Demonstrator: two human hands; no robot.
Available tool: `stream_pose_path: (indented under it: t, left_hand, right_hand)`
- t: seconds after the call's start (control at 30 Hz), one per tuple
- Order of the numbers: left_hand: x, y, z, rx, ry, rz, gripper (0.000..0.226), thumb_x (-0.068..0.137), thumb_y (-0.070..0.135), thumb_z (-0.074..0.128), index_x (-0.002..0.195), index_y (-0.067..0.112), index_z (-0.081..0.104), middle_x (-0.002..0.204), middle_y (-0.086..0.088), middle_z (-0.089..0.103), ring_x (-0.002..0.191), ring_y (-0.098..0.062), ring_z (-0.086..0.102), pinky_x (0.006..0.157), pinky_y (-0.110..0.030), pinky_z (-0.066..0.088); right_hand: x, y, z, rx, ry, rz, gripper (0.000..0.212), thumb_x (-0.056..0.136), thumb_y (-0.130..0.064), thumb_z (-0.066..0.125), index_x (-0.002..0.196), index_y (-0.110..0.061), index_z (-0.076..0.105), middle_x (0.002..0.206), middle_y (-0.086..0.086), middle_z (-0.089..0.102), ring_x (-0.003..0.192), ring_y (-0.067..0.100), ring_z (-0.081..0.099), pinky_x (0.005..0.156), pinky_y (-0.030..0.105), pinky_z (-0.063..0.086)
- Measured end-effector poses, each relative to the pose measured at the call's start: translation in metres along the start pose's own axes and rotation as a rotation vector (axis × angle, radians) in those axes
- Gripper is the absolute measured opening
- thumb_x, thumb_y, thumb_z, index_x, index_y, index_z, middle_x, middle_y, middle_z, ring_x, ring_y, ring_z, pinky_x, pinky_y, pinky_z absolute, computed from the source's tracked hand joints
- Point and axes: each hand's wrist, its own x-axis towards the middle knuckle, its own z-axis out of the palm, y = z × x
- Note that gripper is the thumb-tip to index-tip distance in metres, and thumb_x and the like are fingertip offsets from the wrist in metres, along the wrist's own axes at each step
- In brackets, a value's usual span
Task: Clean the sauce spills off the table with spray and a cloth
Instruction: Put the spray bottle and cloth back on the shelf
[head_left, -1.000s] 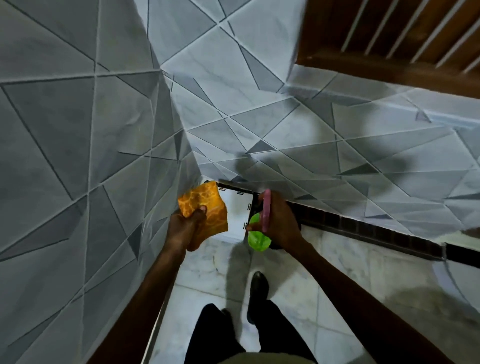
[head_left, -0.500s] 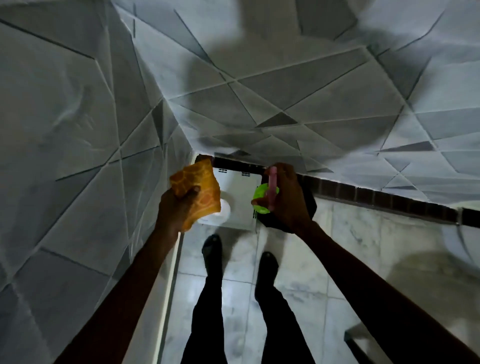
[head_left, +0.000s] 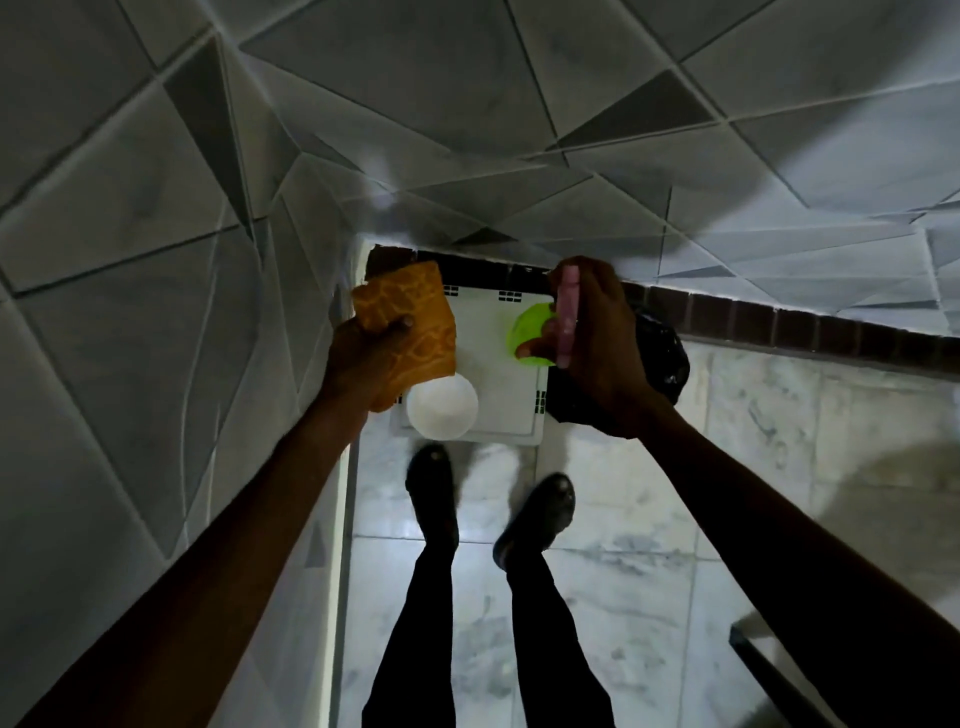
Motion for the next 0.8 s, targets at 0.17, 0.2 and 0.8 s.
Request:
stream_pose_path:
  t: [0.17,0.2,0.8]
  left_hand:
    - [0.023,-0.015,0.005,0.031,-0.024,-0.031,0.046,0.097,0.014,0.059,0.14,0.008,0.045,0.118,-0.002,0.053,0.104,-0.015,0.051,0.075,-0.018,0.046]
    - [0.022,-0.014,0.007,0.046,-0.033,-0.022,0.047,0.096,0.014,0.059,0.14,0.008,0.044,0.118,-0.002,0.052,0.105,-0.015,0.05,0.072,-0.016,0.046]
    - [0.029,-0.026,0.002,0.031,0.063,-0.081,0.038,0.095,0.019,0.062,0.127,0.0,0.056,0.126,-0.022,0.062,0.117,-0.038,0.06,0.073,-0.029,0.049]
  right_hand:
    - [0.009,0.004,0.019,-0.02,-0.015,-0.017,0.09,0.056,-0.048,0.096,0.127,-0.005,0.059,0.131,0.011,0.053,0.114,0.021,0.057,0.09,0.024,0.046]
    - [0.011,0.004,0.02,-0.029,-0.028,-0.021,0.092,0.055,-0.047,0.096,0.127,-0.004,0.059,0.13,0.013,0.053,0.114,0.023,0.057,0.09,0.024,0.045]
    - [0.014,0.007,0.017,-0.063,-0.108,0.004,0.089,0.06,-0.025,0.097,0.135,-0.004,0.054,0.135,0.015,0.05,0.117,0.028,0.056,0.092,0.03,0.048]
